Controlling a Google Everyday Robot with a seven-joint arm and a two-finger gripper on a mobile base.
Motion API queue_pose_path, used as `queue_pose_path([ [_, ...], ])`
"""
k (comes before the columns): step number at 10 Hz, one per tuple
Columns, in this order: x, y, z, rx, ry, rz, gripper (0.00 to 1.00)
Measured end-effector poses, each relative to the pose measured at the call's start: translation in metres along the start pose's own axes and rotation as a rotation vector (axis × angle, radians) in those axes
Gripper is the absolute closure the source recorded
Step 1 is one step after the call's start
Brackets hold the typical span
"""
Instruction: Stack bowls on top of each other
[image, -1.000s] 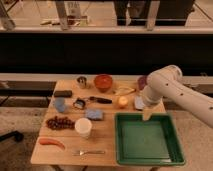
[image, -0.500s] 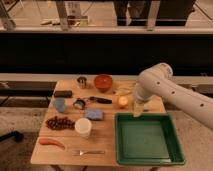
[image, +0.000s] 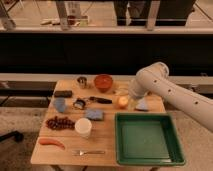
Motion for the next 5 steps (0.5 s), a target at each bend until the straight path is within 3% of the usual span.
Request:
queue_pose_path([
  [5,-0.033,-0.035,0.040,0.016,-0.048,-0.073,0.20],
])
